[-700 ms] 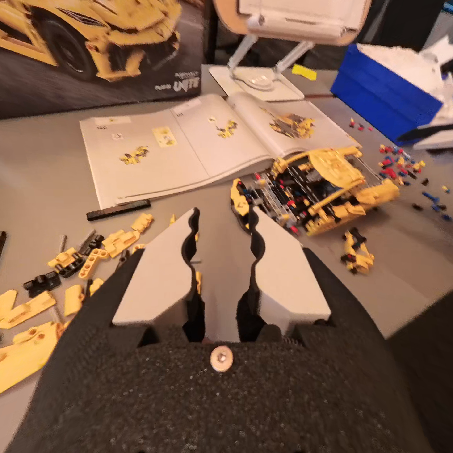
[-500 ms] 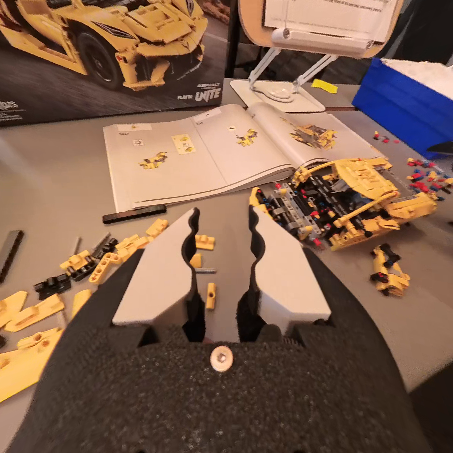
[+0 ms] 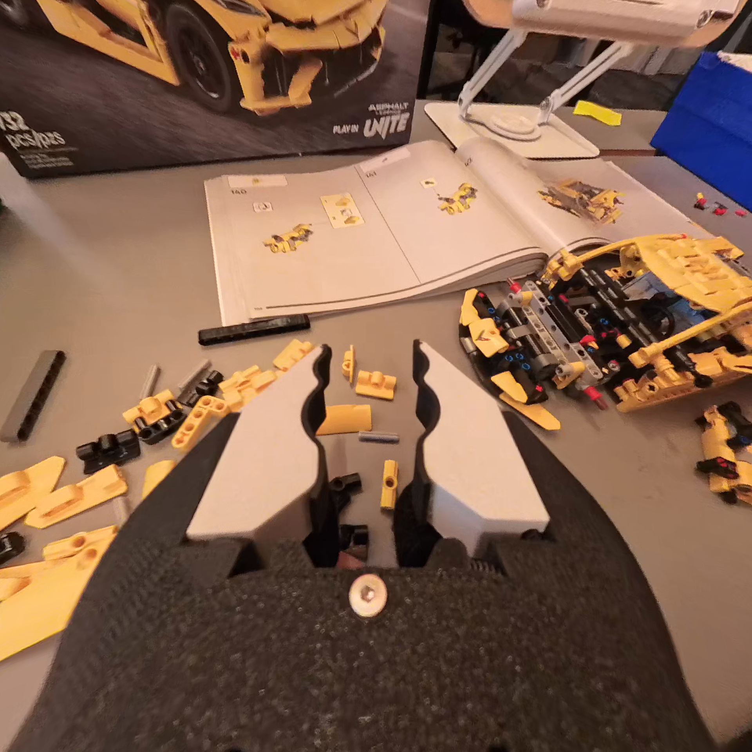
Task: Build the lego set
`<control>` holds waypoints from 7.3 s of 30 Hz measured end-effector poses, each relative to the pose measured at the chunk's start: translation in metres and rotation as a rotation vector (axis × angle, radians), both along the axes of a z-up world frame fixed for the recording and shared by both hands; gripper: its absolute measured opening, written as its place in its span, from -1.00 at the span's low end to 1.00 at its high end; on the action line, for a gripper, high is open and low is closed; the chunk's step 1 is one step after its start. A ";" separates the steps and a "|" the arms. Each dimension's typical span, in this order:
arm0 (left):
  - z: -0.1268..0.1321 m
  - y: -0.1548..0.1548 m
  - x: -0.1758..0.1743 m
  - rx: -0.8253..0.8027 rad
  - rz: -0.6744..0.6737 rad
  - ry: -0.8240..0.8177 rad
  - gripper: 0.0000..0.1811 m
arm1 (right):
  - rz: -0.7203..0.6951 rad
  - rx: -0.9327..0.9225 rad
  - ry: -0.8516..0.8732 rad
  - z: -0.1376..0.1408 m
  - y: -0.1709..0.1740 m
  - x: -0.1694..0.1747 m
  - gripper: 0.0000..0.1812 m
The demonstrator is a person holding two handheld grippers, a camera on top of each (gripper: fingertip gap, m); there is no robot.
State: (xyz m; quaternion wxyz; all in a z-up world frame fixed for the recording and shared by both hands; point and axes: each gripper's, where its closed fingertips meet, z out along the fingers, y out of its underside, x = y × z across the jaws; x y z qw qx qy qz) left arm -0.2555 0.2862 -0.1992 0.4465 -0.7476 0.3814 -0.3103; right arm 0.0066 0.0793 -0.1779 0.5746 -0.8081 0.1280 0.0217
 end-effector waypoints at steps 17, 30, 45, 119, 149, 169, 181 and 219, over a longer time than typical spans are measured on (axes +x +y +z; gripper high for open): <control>0.020 -0.114 0.041 -0.016 -0.530 -0.080 -0.56 | 0.274 0.042 -0.084 0.023 -0.001 -0.084 -0.49; 0.020 -0.138 0.056 0.165 -0.553 -0.121 -0.56 | 0.557 -0.410 -0.106 -0.062 -0.020 -0.181 -0.55; 0.019 -0.149 0.052 -0.168 -0.587 -0.149 -0.57 | 0.554 -0.355 -0.398 -0.051 -0.009 -0.192 -0.73; 0.042 -0.105 -0.075 0.023 -0.478 -0.083 -0.72 | 0.815 -0.338 -0.389 -0.063 0.053 -0.266 -0.61; 0.015 -0.142 -0.043 0.207 -0.606 0.079 -0.72 | 0.991 -0.138 0.156 0.009 0.055 -0.294 -0.64; 0.010 -0.201 0.013 -0.534 -0.692 0.161 -0.72 | 0.798 -0.099 -0.766 -0.013 0.015 -0.257 -0.48; 0.002 -0.215 0.002 -0.613 -0.882 0.269 -0.71 | 0.892 -0.091 -0.853 -0.025 0.004 -0.263 -0.83; -0.049 -0.146 -0.025 -0.114 -0.814 0.430 -0.82 | 1.032 -0.352 -0.406 -0.042 -0.007 -0.225 -0.70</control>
